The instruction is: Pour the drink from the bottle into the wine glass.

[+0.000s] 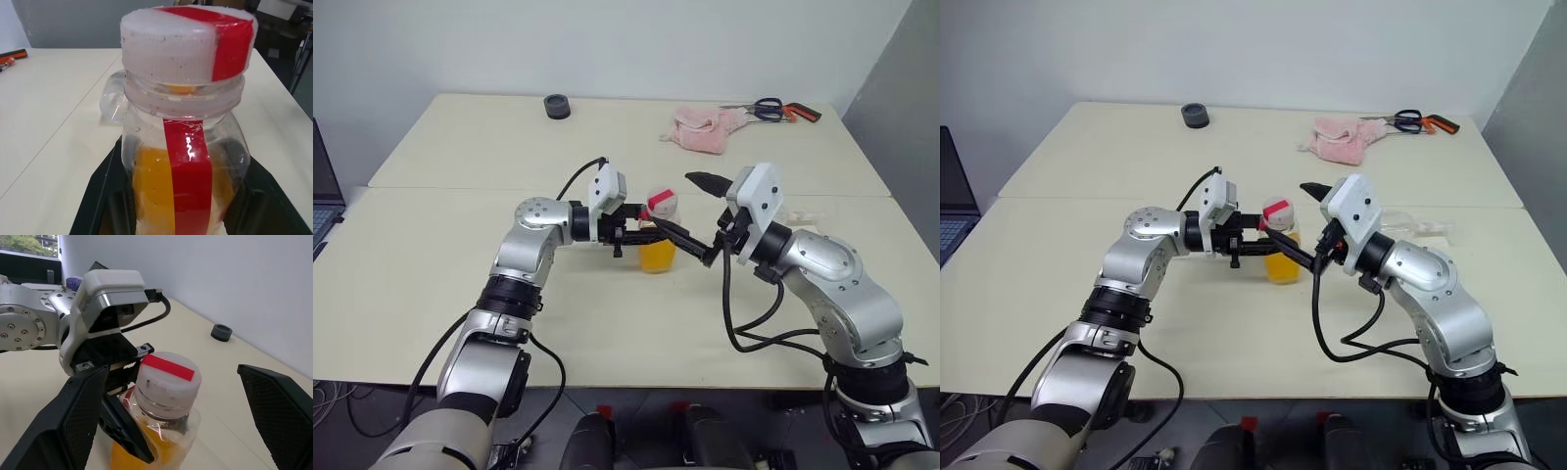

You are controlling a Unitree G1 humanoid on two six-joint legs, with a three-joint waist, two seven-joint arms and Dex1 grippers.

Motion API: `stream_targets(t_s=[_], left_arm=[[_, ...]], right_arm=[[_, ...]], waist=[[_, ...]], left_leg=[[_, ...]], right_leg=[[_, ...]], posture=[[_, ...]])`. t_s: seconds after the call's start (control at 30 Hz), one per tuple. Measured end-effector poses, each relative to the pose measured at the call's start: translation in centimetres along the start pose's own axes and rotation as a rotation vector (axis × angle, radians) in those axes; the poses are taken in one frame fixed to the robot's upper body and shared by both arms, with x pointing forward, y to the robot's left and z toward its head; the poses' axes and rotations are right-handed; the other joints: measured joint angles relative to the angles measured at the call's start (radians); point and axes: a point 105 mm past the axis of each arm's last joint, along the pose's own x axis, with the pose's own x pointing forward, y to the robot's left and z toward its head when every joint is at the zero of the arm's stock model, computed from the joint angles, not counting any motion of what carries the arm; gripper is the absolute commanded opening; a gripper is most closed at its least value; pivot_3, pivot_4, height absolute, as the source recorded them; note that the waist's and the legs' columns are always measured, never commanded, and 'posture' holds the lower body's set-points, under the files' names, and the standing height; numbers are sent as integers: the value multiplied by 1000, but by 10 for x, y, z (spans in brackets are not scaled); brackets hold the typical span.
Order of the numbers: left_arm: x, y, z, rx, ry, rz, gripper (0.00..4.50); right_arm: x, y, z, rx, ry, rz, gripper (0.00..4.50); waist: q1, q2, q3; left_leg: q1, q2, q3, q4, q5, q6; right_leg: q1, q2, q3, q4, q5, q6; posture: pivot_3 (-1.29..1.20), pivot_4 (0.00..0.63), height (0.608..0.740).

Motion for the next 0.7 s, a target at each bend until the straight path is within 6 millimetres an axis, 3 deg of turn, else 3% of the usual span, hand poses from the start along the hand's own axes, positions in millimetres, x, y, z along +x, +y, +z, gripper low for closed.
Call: stream_targets(t_s=[0.7], left_arm=[[0, 0, 0, 0, 0, -2, 1706]], right_arm=[[0, -10, -5, 2, -6, -24, 4500]], waist=[[0, 0, 0]], left_leg=[[0, 0, 0, 0, 0, 0]], right_leg=[[0, 0, 0, 0, 0, 0]], posture=[[0, 150, 740]])
